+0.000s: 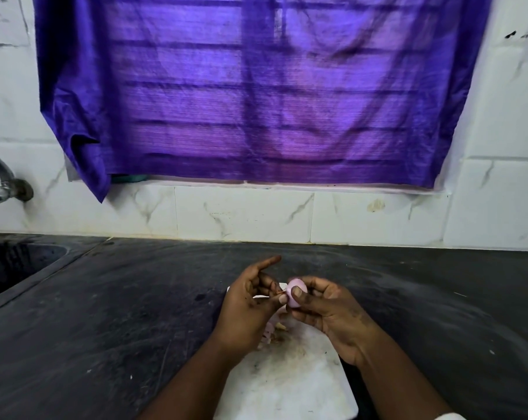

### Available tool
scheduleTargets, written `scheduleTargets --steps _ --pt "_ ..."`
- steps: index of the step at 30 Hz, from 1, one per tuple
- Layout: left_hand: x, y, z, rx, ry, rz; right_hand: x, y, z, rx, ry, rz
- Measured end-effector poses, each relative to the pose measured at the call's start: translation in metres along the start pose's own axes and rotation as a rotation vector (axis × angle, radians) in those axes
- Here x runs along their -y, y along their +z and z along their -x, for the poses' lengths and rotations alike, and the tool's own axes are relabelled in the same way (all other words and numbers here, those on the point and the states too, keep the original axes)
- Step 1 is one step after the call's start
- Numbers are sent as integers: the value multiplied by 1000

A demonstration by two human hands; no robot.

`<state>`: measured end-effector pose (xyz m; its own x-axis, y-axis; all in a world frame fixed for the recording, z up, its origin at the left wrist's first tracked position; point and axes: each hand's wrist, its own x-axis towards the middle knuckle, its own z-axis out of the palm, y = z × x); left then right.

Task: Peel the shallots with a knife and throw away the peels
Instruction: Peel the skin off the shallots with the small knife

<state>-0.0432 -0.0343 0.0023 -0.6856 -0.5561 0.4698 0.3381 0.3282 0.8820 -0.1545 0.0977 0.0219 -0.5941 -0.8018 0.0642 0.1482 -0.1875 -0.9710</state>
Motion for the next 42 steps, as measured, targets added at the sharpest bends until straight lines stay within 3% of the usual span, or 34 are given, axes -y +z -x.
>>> scheduleTargets --steps 6,13,18,23,29,34,42 --pt "-6 0 1 17 -1 76 -2 1 -1 -31 -16 35" --pt "-8 4 5 -27 62 2 -11 5 -8 -67 130 -190" --pt "-10 2 2 -70 38 137 -6 -14 -17 -252 99 -307" --pt "5 -2 -1 -93 -6 -92 -7 -13 -12 -139 107 -338" --pt "8 -4 2 -83 141 -456 -12 -7 -13 -147 105 -215" --pt "10 -5 -1 -70 184 -583 -10 -7 -12 -143 83 -152" --pt "11 -6 1 -86 178 -562 -11 -4 -10 -154 24 -12"
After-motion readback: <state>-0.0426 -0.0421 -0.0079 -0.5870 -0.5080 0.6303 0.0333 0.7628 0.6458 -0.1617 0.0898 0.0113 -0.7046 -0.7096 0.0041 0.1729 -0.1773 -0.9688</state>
